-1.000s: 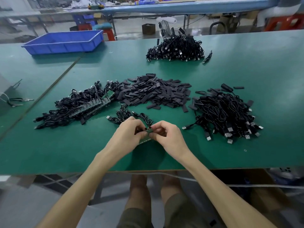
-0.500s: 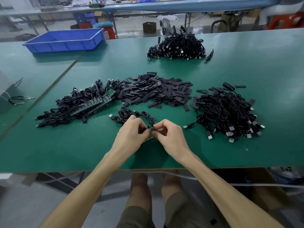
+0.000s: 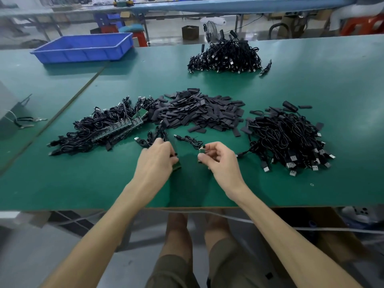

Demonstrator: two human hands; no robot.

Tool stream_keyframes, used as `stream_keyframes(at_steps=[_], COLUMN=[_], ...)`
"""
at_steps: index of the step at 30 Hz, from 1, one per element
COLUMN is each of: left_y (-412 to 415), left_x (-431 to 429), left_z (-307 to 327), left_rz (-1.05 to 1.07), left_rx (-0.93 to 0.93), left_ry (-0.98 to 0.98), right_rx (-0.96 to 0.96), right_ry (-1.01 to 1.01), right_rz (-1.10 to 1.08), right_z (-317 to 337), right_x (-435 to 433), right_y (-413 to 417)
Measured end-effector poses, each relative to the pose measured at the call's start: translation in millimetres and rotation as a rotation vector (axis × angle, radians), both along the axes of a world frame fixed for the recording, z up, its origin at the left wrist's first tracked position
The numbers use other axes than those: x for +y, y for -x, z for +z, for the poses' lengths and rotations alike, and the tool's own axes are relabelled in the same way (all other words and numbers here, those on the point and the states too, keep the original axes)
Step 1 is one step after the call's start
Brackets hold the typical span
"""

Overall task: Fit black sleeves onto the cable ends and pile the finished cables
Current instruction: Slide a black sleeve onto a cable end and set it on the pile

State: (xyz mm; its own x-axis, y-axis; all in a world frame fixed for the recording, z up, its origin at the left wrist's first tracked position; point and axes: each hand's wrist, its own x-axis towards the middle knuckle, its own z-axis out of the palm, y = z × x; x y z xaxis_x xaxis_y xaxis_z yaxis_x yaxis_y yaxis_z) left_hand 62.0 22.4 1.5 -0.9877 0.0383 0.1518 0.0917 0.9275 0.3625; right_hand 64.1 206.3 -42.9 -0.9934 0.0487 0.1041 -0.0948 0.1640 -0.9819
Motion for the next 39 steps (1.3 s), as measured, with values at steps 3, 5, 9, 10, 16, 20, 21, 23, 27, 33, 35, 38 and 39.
stream_keyframes(at_steps=[3, 5, 9, 10, 16, 20, 21, 23, 27, 33, 35, 38, 39], left_y=[1, 1, 1, 1, -2, 1, 1, 2, 5, 7, 10, 20, 24], left_x=[-27, -35, -20, -12, 29, 22, 18, 10, -10, -12, -8, -8, -11], left_z=[7, 8, 8, 10, 1, 3, 4, 7, 17, 30, 33, 42, 46], left_rz=[0.089, 0.169, 0.030, -0.055, -0.250, -0.198, -0.198, -0.199, -0.253, -0.313, -0.312, -0.356, -0.375], left_rx=[-0.004, -0.015, -0.012, -0.076, -0.115, -0.123, -0.126, -0.128, -0.187, -0.232, -0.296, -0.420, -0.461], left_ry=[0.274, 0.444, 0.216, -0.016, -0.480, -0.591, -0.574, -0.469, -0.255, -0.208, -0.182, -0.113, -0.141], right_rx=[0.001, 0.009, 0.016, 0.014, -0.005, -0.017, -0.007, 0.020, 0.104, 0.223, 0.164, 0.138, 0.128], right_ry=[0.132, 0.201, 0.329, 0.342, 0.346, 0.337, 0.311, 0.221, 0.085, -0.323, -0.343, -0.285, -0.236], right_rz=[0.006, 0.019, 0.042, 0.047, 0.092, 0.091, 0.100, 0.111, 0.097, 0.208, 0.211, 0.212, 0.203], right_z=[0, 1, 1, 1, -1, 0, 0, 1, 2, 0, -1, -2, -1], right_x=[2, 3, 4, 5, 7, 9, 8, 6, 7, -4, -7, -8, -7], right_y=[0, 2, 2, 2, 2, 2, 2, 2, 0, -2, -2, -4, -3])
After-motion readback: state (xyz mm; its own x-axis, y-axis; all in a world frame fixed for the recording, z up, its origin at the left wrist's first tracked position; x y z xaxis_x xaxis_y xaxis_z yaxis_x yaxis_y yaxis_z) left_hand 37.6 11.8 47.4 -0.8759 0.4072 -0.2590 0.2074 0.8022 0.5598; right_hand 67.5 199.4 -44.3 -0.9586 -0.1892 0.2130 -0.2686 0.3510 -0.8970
